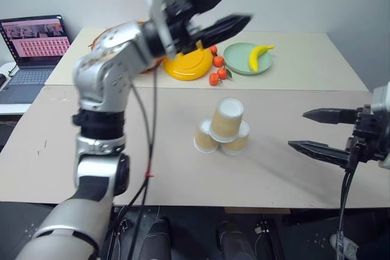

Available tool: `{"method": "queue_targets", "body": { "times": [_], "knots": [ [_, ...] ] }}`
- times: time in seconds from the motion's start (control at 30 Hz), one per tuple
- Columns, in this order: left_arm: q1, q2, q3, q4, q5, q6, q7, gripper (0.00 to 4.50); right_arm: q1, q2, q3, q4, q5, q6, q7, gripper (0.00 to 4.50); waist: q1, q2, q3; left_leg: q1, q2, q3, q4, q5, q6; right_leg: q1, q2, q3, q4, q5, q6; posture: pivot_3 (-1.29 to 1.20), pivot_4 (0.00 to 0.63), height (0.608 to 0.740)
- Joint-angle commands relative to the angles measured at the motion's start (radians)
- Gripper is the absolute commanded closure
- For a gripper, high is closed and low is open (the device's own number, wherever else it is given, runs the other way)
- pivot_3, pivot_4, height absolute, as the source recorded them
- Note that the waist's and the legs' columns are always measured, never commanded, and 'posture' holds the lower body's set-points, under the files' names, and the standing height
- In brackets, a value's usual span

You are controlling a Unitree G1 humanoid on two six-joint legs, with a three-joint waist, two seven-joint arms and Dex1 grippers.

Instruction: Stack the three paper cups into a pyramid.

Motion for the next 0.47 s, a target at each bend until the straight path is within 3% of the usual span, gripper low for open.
{"method": "queue_targets", "body": {
  "times": [0.03,0.17,0.47],
  "knots": [
    [0.202,0.145,0.008,-0.202,0.008,0.003,-0.061,0.06,-0.02,-0.031,0.003,0.08,-0.045,-0.072,0.077,0.0,-0.003,0.0,0.0,0.0,0.0,0.001,0.0,0.0,0.0,0.0,0.0,0.001,-0.001,0.001,-0.001,0.0,0.15,0.732],
    [0.441,0.278,0.022,-0.249,0.079,-0.086,-0.099,0.06,-0.099,-0.027,0.125,0.184,-0.134,-0.174,0.103,0.0,-0.003,-0.001,0.001,0.0,0.0,0.001,0.0,0.0,0.0,0.0,0.0,0.0,0.0,0.003,-0.005,0.0,0.15,0.732],
    [0.629,0.28,0.054,-0.294,0.13,-0.199,-0.037,0.06,-0.301,0.105,0.374,0.402,-0.316,-0.391,0.099,0.0,0.013,-0.003,0.001,-0.002,0.001,0.002,0.002,0.001,0.001,0.0,-0.001,0.0,-0.002,0.003,-0.003,0.0,0.15,0.732]
  ]
}}
